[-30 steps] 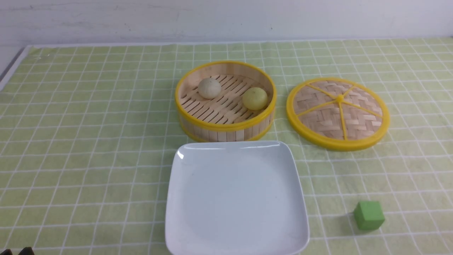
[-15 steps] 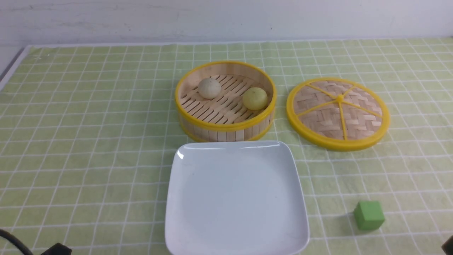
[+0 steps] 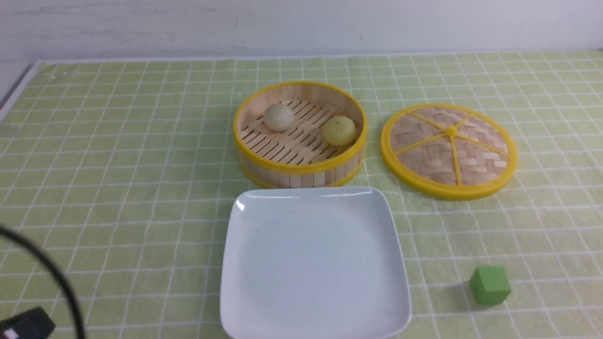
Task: Put the steamed buns into the plate on the green tablecloth.
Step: 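Reach toward a bun in the bamboo steamer with the right gripper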
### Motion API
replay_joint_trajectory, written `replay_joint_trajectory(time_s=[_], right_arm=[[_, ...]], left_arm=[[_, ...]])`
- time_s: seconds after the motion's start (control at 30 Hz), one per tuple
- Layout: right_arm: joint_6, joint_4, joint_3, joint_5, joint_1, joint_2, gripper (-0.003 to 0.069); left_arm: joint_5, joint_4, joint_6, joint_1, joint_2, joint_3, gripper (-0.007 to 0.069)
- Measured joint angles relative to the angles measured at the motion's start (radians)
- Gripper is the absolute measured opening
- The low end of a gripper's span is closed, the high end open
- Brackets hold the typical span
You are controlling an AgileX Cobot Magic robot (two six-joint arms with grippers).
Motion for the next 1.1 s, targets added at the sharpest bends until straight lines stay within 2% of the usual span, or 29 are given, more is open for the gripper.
replay_joint_trajectory(time_s=[0.03,0.07,0.13,0.2,0.27,0.37,0.53,0.63,0.77,0.97,1.1], right_arm=[[0.097,-0.075,-0.080,0.123,0.000,0.127,-0.0004],[0.139,-0.118,-0.134,0.201,0.000,0.219,-0.0003],[0.150,-0.155,-0.230,0.311,0.002,0.379,0.0000],[0.056,-0.123,-0.302,0.367,0.026,0.539,0.0002],[-0.117,-0.017,-0.379,0.377,0.084,0.694,0.0008],[-0.288,0.091,-0.487,0.362,0.180,0.872,0.0027],[-0.356,0.073,-0.718,0.304,0.309,1.162,0.0099],[-0.356,0.012,-0.900,0.293,0.366,1.342,0.0171],[-0.282,-0.091,-1.200,0.335,0.390,1.576,0.0261],[-0.184,-0.228,-1.542,0.370,0.389,1.805,0.0288],[-0.173,-0.245,-1.714,0.372,0.389,1.955,0.0288]], left_arm=[[0.120,0.041,0.011,0.000,0.093,-0.051,0.0002],[0.185,0.066,0.023,0.000,0.158,-0.077,0.0002],[0.266,0.100,0.061,0.000,0.272,-0.114,0.0002],[0.299,0.115,0.105,0.000,0.361,-0.139,0.0002],[0.293,0.116,0.144,0.000,0.426,-0.151,0.0002],[0.266,0.109,0.178,0.000,0.478,-0.151,0.0006],[0.243,0.108,0.189,0.000,0.495,-0.151,0.0033],[0.240,0.108,0.190,0.000,0.495,-0.152,0.0062],[0.238,0.108,0.190,0.000,0.495,-0.152,0.0132],[0.236,0.108,0.190,0.000,0.495,-0.153,0.0244],[0.235,0.108,0.190,0.000,0.495,-0.153,0.0279]])
